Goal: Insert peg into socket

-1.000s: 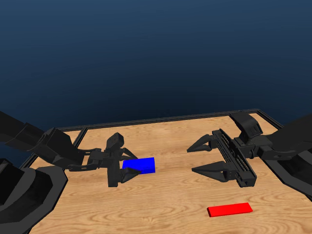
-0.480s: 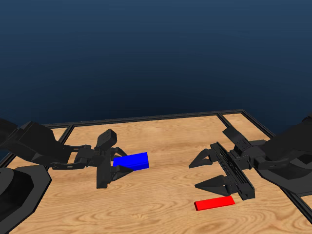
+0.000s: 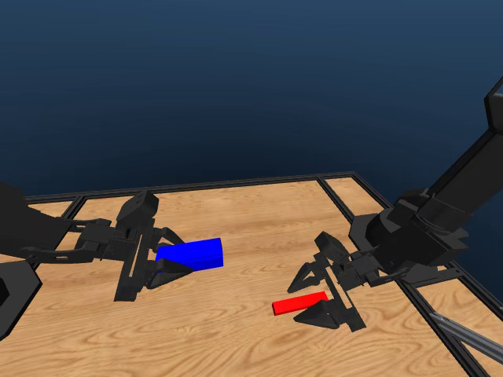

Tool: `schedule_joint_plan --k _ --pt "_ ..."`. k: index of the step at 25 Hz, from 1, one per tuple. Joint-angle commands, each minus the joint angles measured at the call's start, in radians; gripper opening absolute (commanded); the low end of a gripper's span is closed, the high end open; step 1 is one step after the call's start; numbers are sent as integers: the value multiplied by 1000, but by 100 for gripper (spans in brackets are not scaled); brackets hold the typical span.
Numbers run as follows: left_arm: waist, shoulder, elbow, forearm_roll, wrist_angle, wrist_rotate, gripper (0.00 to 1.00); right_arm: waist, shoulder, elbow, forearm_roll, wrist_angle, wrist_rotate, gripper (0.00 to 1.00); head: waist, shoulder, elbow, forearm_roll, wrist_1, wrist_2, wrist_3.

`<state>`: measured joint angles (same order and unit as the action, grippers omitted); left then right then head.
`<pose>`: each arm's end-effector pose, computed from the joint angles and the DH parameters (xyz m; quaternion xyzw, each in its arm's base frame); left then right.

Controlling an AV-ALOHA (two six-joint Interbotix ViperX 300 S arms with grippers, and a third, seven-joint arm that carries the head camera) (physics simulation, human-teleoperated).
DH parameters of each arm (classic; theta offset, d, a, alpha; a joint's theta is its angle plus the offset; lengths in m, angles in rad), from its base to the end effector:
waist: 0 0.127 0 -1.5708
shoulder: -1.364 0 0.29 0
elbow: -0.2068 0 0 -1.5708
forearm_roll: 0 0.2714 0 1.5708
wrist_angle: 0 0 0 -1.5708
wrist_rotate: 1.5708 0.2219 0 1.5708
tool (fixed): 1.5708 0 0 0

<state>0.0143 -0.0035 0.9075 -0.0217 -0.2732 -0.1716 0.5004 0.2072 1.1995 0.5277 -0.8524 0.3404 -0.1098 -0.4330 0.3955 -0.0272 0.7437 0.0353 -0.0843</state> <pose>0.4055 0.0071 0.0669 -0.0927 0.3079 0.0393 0.9461 0.3275 0.0832 0.0042 0.2042 0.2796 -0.0466 0.9370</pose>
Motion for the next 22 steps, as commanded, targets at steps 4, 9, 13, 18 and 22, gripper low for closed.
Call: schedule_joint_plan --k 4,9,13,18,22 --pt "-51 -51 -39 -37 -38 6 0 107 145 -22 60 -217 108 0 -53 -54 18 -11 4 -9 49" --pt "-75 -103 -36 -63 0 18 0 50 63 -25 58 -253 -15 0 -36 -70 23 -5 2 -3 54" --pt "-100 -125 -35 -76 31 17 0 -47 -105 -78 23 -122 -207 0 -5 -69 20 5 -4 7 49" --pt "-115 -160 -25 -82 64 23 0 -184 -274 -159 -53 111 -421 0 28 -60 16 16 -10 18 32" --pt "-125 -175 -22 -78 85 24 0 -262 -335 -236 -115 279 -496 0 53 -47 8 23 -13 21 23"
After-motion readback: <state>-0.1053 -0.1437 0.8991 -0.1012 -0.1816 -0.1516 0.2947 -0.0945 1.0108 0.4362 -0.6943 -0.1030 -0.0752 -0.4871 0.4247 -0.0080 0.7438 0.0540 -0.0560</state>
